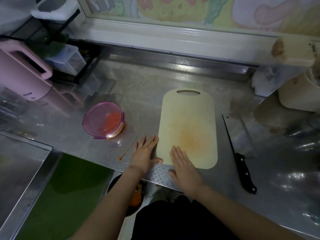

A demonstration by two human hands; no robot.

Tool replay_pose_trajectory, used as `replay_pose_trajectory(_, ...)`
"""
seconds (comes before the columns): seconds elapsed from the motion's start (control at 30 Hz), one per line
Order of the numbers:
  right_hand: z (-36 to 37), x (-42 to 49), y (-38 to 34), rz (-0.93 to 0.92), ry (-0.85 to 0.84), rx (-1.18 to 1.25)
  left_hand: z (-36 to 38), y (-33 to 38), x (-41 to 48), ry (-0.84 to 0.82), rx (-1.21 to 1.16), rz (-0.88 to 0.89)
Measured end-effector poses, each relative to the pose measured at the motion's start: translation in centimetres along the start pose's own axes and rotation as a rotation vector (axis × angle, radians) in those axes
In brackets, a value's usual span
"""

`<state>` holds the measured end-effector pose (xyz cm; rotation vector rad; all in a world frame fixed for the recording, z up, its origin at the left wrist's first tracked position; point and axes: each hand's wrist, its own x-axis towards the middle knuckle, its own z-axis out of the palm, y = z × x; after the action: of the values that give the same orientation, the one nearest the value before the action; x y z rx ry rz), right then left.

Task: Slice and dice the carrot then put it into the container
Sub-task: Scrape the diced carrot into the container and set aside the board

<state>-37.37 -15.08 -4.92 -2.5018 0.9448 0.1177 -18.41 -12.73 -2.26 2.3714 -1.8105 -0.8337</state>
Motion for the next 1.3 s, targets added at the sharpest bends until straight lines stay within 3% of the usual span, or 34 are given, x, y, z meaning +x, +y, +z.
replay_pose_trajectory(0.2, -1.2, -0.3, 0.3, -0.3, -0.126, -0.107, -0.4, -0.2, 0.1, -0.014, 0.126, 0.027)
replay_pose_trajectory(0.3, -2.6, -1.7, 1.4, -0.458, -0.196, -0.017, -0.6, -0.5, 0.3, -0.035, 0.139, 0.034)
replay_pose_trajectory(0.5, -3.5, -2.8, 3.2, -0.274, -0.144, 0.092, -0.5, -0.6, 0.3, -0.038, 0.091, 0.032)
replay_pose_trajectory(0.63, -2.9, -3.4, 3.0, -0.387, -0.063, 0.082, -0.6, -0.5, 0.2, -0.04, 0.088, 0.032)
replay_pose_trajectory(0.7, -3.2, -4.0, 3.0, -0.264, 0.046, 0.257, -0.6, -0.6, 0.2, -0.031, 0.094, 0.033)
replay_pose_trajectory(0.77, -3.5, -4.4, 3.7, -0.082, 0.307, 0.377, -0.5, -0.5, 0.2, -0.03, 0.091, 0.032)
replay_pose_trajectory(0.87, -4.0, -5.1, 6.0, 0.294, 0.508, 0.34, -0.4, -0.5, 0.2, -0.036, 0.084, 0.031)
replay_pose_trajectory(0.93, -4.1, -5.4, 7.7, 0.54, 0.474, 0.381, -0.4, -0.4, 0.2, -0.037, 0.087, 0.032)
replay_pose_trajectory(1.0, -3.8, -5.7, 8.5, 0.675, 0.41, 0.566, -0.5, -0.4, 0.2, -0.04, 0.088, 0.027)
replay_pose_trajectory(1.2, -5.9, -5.2, 7.0, 0.924, 0.178, 1.136, -0.4, -0.4, 0.4, -0.036, 0.108, 0.025)
replay_pose_trajectory(1.3, -7.3, -5.0, 6.5, 0.893, 0.098, 1.261, -0.3, -0.4, 0.4, -0.027, 0.109, 0.02)
